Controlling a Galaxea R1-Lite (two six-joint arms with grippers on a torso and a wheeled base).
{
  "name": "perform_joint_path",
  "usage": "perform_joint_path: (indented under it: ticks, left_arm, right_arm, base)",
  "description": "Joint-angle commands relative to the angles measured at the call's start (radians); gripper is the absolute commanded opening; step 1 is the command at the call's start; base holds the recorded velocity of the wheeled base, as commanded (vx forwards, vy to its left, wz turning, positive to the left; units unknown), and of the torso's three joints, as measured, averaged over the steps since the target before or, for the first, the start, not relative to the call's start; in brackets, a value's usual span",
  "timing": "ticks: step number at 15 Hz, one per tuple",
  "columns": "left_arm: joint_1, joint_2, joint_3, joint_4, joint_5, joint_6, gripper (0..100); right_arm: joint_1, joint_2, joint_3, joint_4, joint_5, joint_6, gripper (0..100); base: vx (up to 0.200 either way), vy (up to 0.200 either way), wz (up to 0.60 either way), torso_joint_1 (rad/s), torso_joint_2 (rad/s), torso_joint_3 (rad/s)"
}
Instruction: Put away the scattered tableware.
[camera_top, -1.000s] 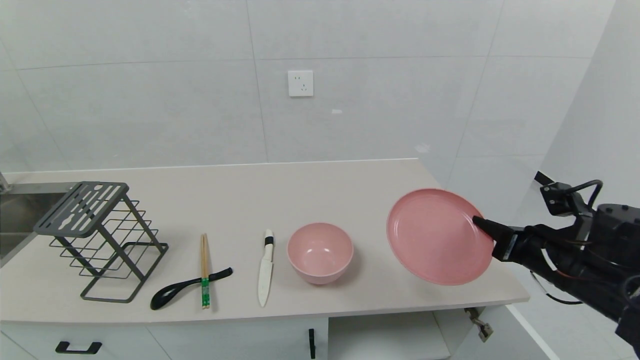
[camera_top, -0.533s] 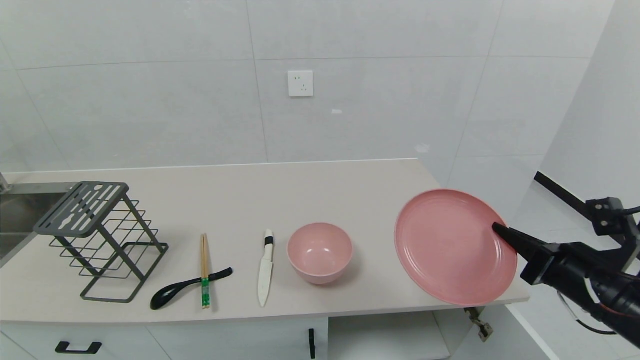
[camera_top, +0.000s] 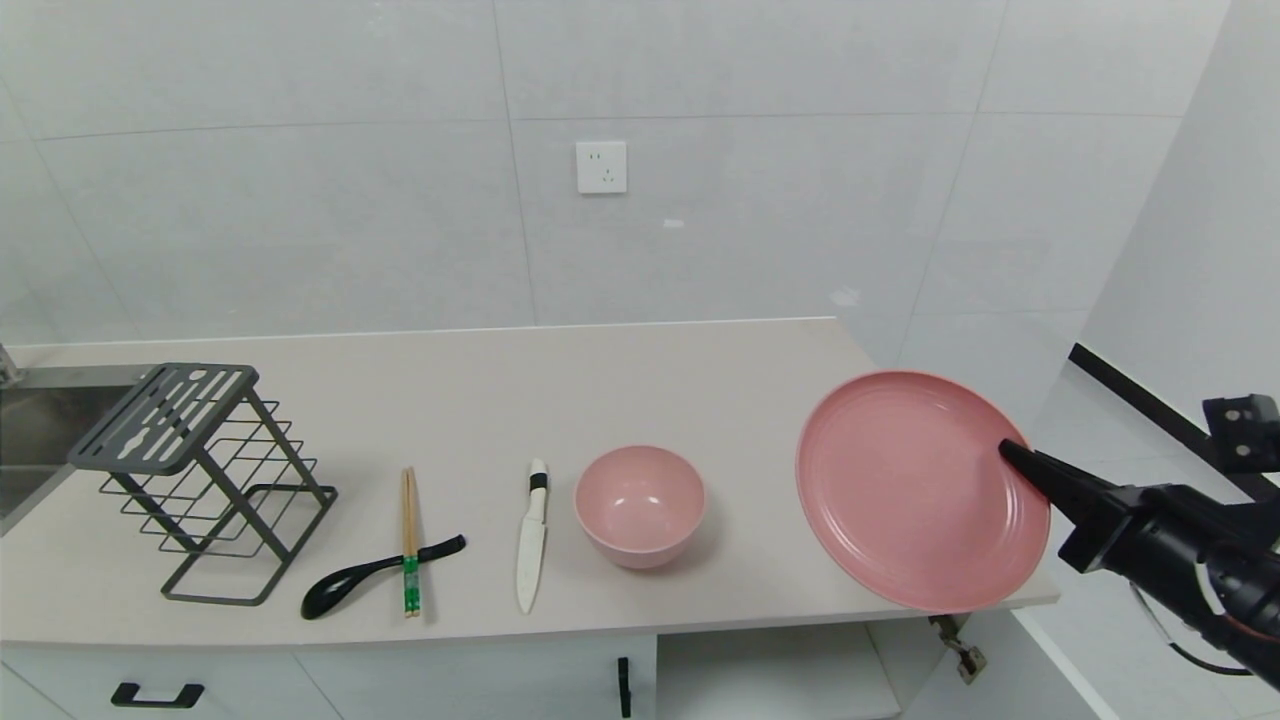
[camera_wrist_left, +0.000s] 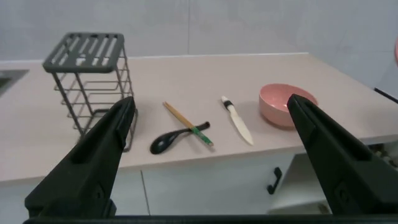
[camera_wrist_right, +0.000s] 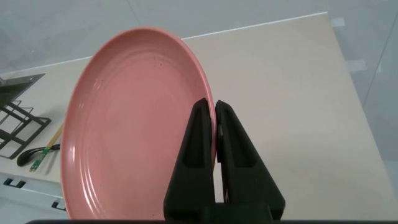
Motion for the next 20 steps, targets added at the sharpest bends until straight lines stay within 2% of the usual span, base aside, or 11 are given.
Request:
perform_joint_path:
  ticks: [1,2,3,4,6,8,9,11,14,17,20]
  left_arm:
    - [-0.029,0.124,-0.030,0.018,-0.050,-0.045,100]
    - [-0.040,0.204,-0.035,0.012,-0.099,-0.066,100]
    - [-0.040,0.241,-0.036,0.007,-0.124,-0.068,100]
    - [-0.038,0.322,-0.047,0.000,-0.193,-0.069,100]
    - [-0.038,0.429,-0.081,-0.008,-0.243,-0.068,100]
    - [-0.040,0.526,-0.113,-0.025,-0.247,-0.068,100]
    - [-0.040,0.642,-0.138,-0.073,-0.247,-0.062,100]
    - [-0.051,0.771,-0.147,-0.143,-0.245,-0.035,100]
    - [-0.126,0.942,-0.153,-0.224,-0.202,0.007,100]
    - [-0.190,1.064,-0.164,-0.283,-0.153,0.001,100]
    - [-0.199,1.164,-0.168,-0.359,-0.150,0.001,100]
  right_arm:
    - [0.002,-0.034,0.001,0.003,0.001,0.000,0]
    - [0.000,-0.039,0.001,0.003,0.001,0.000,0]
    - [0.000,-0.040,0.001,0.003,0.001,0.000,0]
    - [0.002,-0.045,0.001,0.003,0.001,0.000,0]
    - [0.002,-0.046,0.001,0.003,0.001,-0.001,0]
    - [0.000,-0.046,0.001,0.003,0.001,-0.001,0]
    - [0.000,-0.046,0.001,0.003,0.001,-0.003,0]
    - [0.000,-0.051,0.001,0.002,0.001,-0.003,0]
    - [0.000,-0.072,0.001,0.003,0.001,-0.003,0]
    - [0.000,-0.074,0.001,0.003,0.001,-0.003,0]
    - [0.000,-0.074,0.001,0.003,0.001,-0.003,0]
  base:
    - [0.000,0.000,0.00,0.000,0.00,0.000]
    - [0.000,0.000,0.00,0.000,0.00,0.000]
    - [0.000,0.000,0.00,0.000,0.00,0.000]
    - [0.000,0.000,0.00,0.000,0.00,0.000]
    - [0.000,0.000,0.00,0.000,0.00,0.000]
    - [0.000,0.000,0.00,0.000,0.00,0.000]
    - [0.000,0.000,0.00,0.000,0.00,0.000]
    - [0.000,0.000,0.00,0.000,0.00,0.000]
    - [0.000,0.000,0.00,0.000,0.00,0.000]
    - [0.000,0.000,0.00,0.000,0.00,0.000]
    - [0.000,0.000,0.00,0.000,0.00,0.000]
